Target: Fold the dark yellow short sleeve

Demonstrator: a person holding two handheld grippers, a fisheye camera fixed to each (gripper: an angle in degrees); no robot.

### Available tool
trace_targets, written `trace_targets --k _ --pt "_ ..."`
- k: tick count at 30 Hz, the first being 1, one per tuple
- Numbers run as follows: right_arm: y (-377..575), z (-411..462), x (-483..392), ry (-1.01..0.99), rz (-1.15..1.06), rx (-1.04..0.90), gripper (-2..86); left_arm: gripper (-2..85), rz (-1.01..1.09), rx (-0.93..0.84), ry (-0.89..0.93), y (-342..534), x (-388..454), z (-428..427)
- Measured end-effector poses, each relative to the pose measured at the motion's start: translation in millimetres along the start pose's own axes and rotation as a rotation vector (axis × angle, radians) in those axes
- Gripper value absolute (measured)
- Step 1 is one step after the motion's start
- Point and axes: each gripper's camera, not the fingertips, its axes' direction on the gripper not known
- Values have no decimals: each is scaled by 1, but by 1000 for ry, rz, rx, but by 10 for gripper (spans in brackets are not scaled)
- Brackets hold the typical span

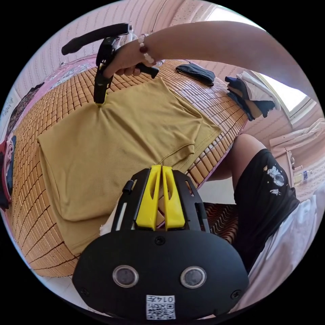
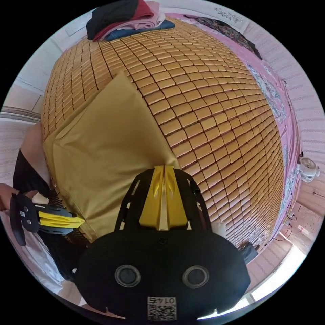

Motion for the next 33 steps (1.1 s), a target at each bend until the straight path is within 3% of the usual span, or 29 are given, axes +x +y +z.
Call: trace_targets --k 3,5,7,13,19,25,29,33 --pt "33 -19 18 -94 121 151 -2 -8 45 24 24 9 2 -3" --pt "94 -38 28 -207 258 348 2 -5 90 96 47 15 7 -11" --pt "150 -41 30 -233 363 426 8 2 144 165 59 20 15 -16" --pt "304 3 9 -219 718 320 94 124 237 310 75 9 40 -5" --pt "356 44 2 -385 840 261 52 162 283 262 118 -19 57 32" --pt "390 38 20 -535 881 492 18 200 336 163 99 -48 69 63" --pt "399 28 25 -664 842 665 18 166 356 108 89 -68 71 78" --pt "400 30 24 -686 758 678 30 23 283 -19 -20 -71 64 91"
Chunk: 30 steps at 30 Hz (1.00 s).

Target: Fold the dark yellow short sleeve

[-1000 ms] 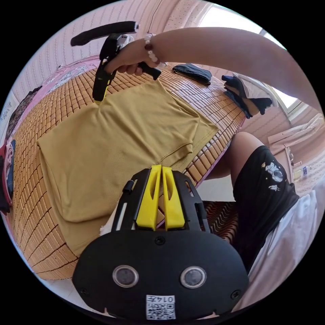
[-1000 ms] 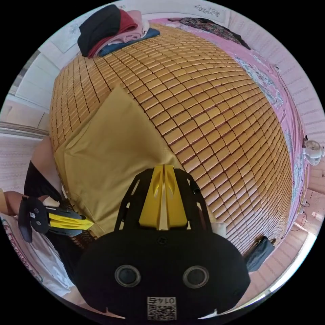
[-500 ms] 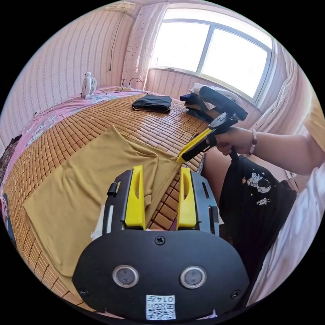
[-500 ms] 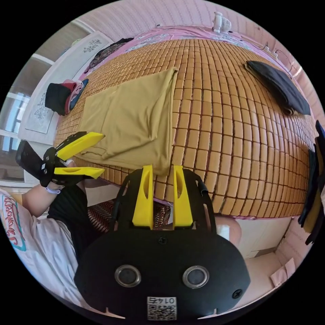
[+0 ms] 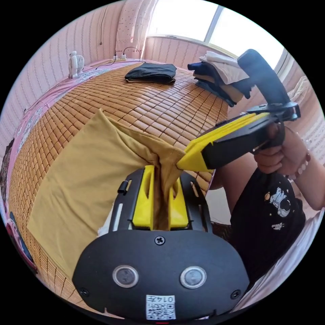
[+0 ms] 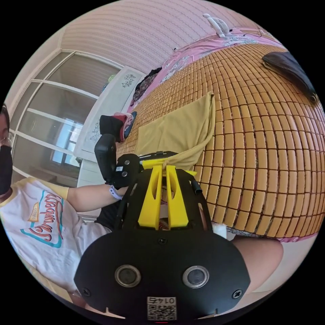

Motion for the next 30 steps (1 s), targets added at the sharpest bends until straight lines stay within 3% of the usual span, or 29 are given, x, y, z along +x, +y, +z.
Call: trace_targets --k 5,9,14,22,27,30 --pt "16 -16 48 126 121 106 98 -5 98 11 134 37 11 -17" --pt "15 -12 80 22 271 202 116 -8 232 19 120 75 35 -42" --pt "24 -4 97 -25 435 295 33 -8 282 45 43 100 47 -64" --pt "53 -86 56 32 289 460 13 -9 133 279 132 95 27 -110" --pt "33 -112 7 122 124 438 14 -8 -22 455 233 100 1 -137" --pt "-7 -87 -22 136 14 357 18 -5 -146 501 202 112 -25 -150"
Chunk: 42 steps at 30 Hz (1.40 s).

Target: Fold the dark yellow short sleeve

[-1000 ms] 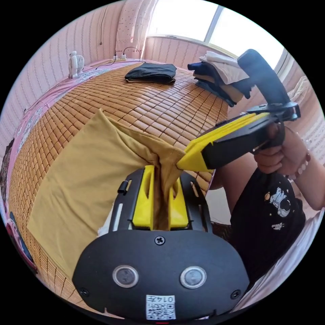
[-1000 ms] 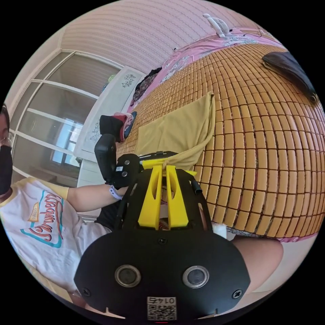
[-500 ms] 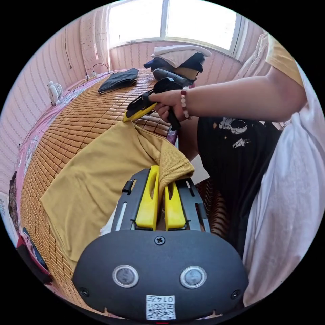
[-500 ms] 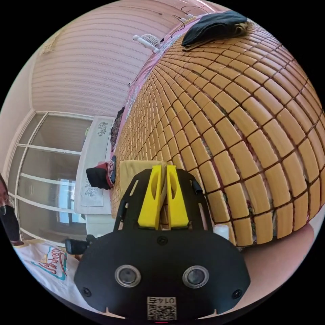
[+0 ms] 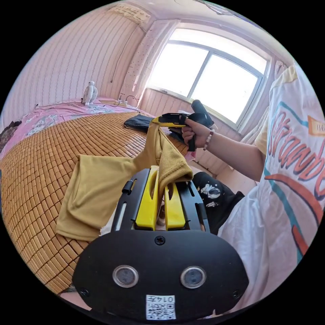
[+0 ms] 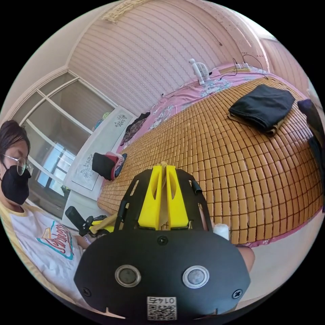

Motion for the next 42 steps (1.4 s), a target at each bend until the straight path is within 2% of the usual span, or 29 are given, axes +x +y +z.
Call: trace_targets --k 4,6,8,12,17,21,27,34,37,39,42 --pt "-42 82 -55 -35 -133 -110 36 15 -164 15 -200 7 -42 -19" --pt "-54 126 -69 35 -137 -173 58 52 -372 -24 -311 21 -84 -22" --pt "-57 185 -72 111 -150 -325 77 71 -519 -61 -319 35 -115 -22" --pt "-49 219 -87 203 -256 -373 85 90 -710 -74 -324 54 -146 -30" --pt "-39 237 -106 368 -469 -321 110 93 -678 -46 -419 45 -138 -35" --pt "-32 264 -113 333 -523 -430 120 110 -559 -109 -512 29 -129 -23" --pt "-16 270 -138 309 -640 -451 59 107 -453 -250 -570 18 -126 8" --pt "-23 245 -136 257 -524 -388 100 94 -440 -303 -557 9 -121 9" --pt "-15 252 -136 287 -529 -464 82 82 -422 -301 -550 8 -113 8" --pt "-14 248 -137 228 -527 -470 60 47 -389 -318 -492 6 -106 10" --pt "-14 236 -136 164 -484 -482 26 39 -398 -322 -496 5 -99 9"
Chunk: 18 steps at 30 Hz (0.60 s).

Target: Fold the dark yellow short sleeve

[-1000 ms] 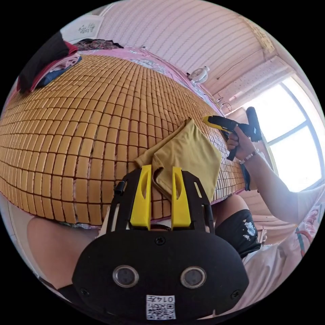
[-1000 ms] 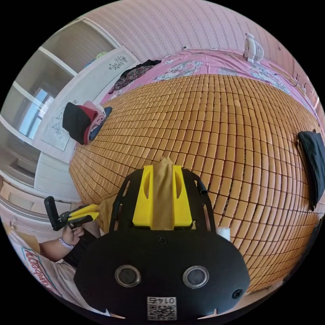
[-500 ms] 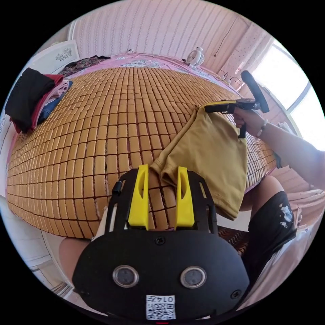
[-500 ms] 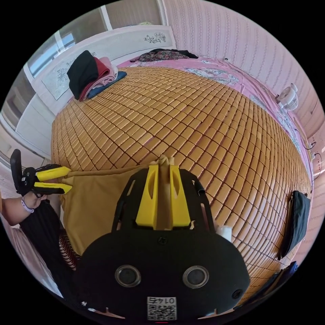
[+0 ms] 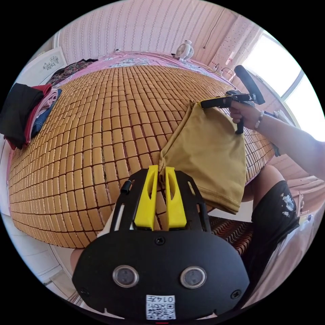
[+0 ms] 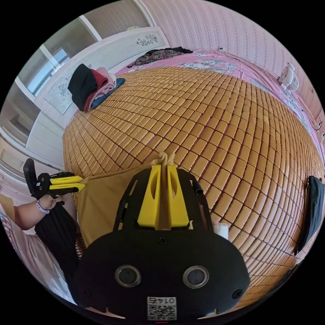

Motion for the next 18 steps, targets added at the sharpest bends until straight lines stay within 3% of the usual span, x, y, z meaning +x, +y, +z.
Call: trace_targets --k 4,10,18 --pt "35 -48 -2 -103 31 153 11 27 31 45 -10 10 13 -29" --pt "138 -145 -12 -169 103 432 7 12 248 152 31 29 74 -109" --pt "255 -262 -23 14 232 710 9 2 540 329 206 -5 183 -170"
